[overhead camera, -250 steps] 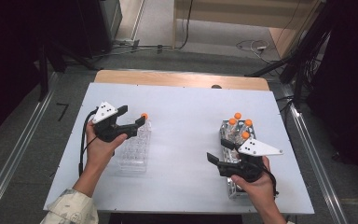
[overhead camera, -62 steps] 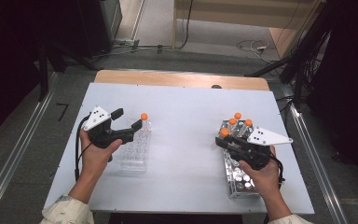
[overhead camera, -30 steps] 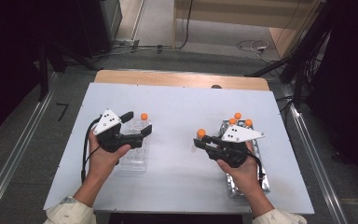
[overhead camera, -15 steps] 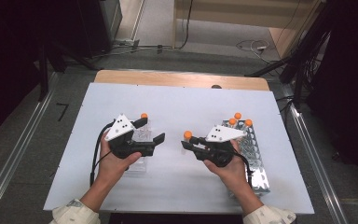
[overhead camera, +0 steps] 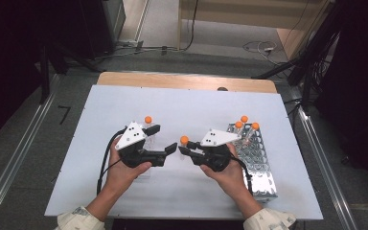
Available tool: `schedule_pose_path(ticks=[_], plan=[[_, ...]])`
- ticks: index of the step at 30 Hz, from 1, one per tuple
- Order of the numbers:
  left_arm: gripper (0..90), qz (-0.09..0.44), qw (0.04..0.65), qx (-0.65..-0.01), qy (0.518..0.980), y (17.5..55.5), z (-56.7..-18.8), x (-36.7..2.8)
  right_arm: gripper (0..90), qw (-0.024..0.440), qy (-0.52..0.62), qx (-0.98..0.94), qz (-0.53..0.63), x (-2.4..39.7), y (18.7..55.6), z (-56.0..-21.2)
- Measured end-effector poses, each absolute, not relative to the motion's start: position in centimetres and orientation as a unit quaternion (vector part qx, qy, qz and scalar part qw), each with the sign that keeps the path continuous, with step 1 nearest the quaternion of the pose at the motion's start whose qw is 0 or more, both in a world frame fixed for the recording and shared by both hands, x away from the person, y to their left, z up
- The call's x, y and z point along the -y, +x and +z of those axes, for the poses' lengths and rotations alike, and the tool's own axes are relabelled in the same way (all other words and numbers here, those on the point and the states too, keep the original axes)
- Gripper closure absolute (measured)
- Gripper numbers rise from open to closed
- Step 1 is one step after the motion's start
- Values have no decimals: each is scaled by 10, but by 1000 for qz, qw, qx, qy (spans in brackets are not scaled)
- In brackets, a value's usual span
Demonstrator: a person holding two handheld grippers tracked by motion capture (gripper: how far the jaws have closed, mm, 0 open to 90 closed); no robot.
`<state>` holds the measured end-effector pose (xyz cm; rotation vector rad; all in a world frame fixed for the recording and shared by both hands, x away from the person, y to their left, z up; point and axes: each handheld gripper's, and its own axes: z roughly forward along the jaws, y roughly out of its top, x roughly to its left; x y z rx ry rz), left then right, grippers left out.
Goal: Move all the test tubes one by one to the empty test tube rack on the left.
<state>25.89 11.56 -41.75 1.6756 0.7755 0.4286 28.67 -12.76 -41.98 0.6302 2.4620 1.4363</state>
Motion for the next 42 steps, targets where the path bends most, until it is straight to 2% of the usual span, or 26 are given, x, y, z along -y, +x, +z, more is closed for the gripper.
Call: schedule_pose_path(ticks=[19, 23, 31, 36, 42], plan=[[433, 157, 597, -307, 724, 254, -421, -101, 724, 100, 201, -846, 485, 117, 283, -423], [531, 151, 599, -301, 727, 254, -422, -99, 724, 97, 199, -847, 484, 116, 283, -424], [640, 153, 594, -295, 733, 254, -423, -98, 725, 94, 196, -848, 484, 115, 281, -424], [691, 151, 592, -293, 735, 254, -424, -98, 724, 95, 196, -848, 483, 115, 282, -425], [700, 149, 592, -292, 736, 255, -423, -99, 723, 92, 197, -847, 484, 115, 281, -425]])
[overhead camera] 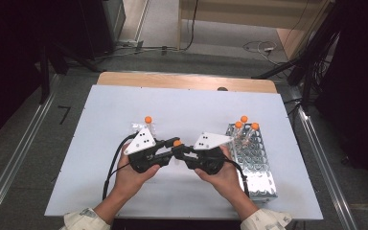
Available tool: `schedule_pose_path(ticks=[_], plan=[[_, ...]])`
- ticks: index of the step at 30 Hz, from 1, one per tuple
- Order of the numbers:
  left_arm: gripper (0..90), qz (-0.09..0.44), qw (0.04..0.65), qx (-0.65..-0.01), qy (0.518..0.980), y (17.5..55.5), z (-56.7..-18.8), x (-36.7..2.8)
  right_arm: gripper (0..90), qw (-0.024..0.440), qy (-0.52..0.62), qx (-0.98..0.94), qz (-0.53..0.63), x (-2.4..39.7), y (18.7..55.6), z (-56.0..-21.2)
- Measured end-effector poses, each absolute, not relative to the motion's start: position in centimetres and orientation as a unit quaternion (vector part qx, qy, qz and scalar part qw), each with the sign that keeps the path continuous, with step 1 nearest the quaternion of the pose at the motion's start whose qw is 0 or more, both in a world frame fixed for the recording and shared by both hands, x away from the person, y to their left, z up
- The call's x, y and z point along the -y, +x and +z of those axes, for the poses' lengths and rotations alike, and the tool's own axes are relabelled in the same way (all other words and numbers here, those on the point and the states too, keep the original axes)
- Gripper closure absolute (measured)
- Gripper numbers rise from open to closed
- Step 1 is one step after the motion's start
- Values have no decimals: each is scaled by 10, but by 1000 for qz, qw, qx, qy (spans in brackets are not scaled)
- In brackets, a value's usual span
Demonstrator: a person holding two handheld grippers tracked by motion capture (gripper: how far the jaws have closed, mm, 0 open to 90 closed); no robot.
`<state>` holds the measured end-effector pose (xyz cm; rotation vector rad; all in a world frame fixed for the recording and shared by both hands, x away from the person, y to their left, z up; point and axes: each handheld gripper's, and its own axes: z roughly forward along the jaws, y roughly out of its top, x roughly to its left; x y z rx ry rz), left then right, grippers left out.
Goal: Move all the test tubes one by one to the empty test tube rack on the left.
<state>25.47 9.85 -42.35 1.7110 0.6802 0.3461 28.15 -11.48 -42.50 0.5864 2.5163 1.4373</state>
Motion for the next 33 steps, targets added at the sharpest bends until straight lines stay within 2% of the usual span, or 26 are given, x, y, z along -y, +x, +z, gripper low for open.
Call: schedule_pose_path(ticks=[4, 10, 13, 21, 33], plan=[[702, 148, 595, -294, 733, 255, -422, -100, 695, 93, 196, -845, 489, 115, 281, -425], [703, 164, 605, -307, 716, 258, -410, -119, 476, 98, 202, -834, 504, 117, 278, -421], [703, 173, 606, -326, 705, 261, -404, -132, 435, 102, 209, -830, 507, 121, 279, -419], [703, 193, 605, -364, 681, 270, -397, -159, 421, 104, 221, -824, 511, 127, 279, -417], [703, 231, 585, -387, 674, 283, -403, -172, 414, 103, 223, -825, 509, 129, 279, -418]])
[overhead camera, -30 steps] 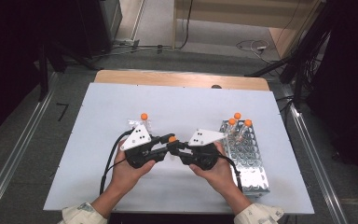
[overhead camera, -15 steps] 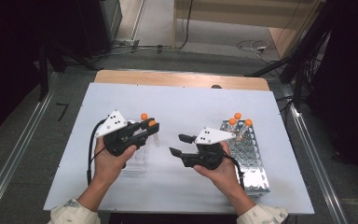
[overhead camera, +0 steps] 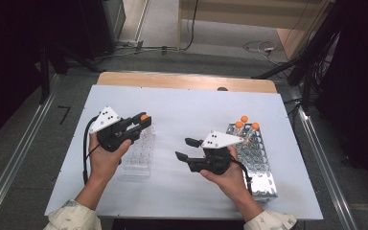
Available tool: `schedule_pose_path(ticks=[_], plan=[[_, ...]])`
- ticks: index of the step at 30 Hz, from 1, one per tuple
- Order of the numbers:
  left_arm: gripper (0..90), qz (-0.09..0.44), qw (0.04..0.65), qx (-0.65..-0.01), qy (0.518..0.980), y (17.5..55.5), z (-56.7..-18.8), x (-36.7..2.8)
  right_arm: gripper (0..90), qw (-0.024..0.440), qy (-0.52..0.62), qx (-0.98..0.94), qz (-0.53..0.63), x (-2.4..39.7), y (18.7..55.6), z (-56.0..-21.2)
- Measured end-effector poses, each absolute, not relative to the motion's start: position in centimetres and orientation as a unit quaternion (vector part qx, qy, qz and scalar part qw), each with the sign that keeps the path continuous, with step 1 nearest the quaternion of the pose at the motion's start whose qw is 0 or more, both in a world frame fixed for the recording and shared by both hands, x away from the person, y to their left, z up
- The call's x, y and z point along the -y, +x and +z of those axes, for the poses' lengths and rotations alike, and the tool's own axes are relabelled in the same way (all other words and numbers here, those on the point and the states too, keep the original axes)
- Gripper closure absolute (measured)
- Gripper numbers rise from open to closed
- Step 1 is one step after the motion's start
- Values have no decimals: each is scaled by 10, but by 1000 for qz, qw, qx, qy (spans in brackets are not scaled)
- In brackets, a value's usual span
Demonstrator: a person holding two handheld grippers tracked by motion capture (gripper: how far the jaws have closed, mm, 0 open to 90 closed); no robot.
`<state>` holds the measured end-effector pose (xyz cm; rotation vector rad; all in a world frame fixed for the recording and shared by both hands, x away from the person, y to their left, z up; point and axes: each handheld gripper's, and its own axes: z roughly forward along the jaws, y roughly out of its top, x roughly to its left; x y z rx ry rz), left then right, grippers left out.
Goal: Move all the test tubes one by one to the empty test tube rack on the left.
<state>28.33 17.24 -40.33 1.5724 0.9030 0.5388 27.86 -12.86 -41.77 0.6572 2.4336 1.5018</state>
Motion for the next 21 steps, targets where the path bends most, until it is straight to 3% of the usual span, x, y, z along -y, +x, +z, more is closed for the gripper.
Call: schedule_pose_path(ticks=[21], plan=[[702, 264, 554, -403, 679, 304, -414, -170, 418, 103, 222, -824, 511, 129, 277, -417]])
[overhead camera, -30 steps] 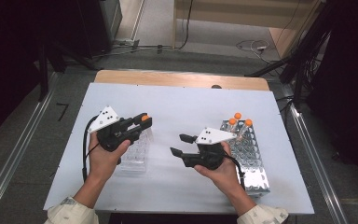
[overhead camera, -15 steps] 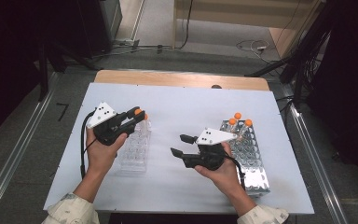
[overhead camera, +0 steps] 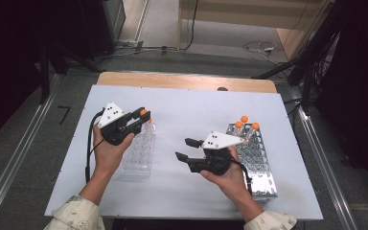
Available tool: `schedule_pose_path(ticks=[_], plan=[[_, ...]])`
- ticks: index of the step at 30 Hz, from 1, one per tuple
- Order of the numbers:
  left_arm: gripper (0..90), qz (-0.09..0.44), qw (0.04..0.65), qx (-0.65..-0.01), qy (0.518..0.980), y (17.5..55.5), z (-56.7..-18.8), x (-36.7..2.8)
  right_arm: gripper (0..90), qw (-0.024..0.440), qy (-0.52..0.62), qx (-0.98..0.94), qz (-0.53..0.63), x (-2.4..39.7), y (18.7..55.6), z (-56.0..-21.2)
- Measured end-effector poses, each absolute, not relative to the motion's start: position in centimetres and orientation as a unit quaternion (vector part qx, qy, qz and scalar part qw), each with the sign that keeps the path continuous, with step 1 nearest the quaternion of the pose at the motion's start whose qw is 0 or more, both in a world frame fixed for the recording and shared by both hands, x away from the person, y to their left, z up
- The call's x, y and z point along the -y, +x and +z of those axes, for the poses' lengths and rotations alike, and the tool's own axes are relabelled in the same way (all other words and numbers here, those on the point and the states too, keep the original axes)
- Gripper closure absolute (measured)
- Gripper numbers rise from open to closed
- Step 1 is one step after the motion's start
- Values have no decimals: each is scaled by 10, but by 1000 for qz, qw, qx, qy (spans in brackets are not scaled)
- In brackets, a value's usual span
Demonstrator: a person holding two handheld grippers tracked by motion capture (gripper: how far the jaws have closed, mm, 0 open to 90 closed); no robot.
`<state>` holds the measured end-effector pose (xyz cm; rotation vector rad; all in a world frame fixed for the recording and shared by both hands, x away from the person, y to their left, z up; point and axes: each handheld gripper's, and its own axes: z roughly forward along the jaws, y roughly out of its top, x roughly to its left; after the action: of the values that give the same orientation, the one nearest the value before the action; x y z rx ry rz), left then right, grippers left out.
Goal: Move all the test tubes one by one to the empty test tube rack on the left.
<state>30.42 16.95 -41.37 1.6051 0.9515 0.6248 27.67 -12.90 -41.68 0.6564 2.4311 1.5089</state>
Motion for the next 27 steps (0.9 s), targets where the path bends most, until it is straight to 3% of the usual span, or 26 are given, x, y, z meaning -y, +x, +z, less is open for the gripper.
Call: schedule_pose_path(ticks=[21, 27], plan=[[694, 277, 529, -412, 688, 301, -437, -164, 423, 105, 222, -822, 513, 132, 276, -414], [622, 283, 529, -405, 690, 300, -437, -162, 423, 105, 221, -823, 513, 131, 276, -414]])
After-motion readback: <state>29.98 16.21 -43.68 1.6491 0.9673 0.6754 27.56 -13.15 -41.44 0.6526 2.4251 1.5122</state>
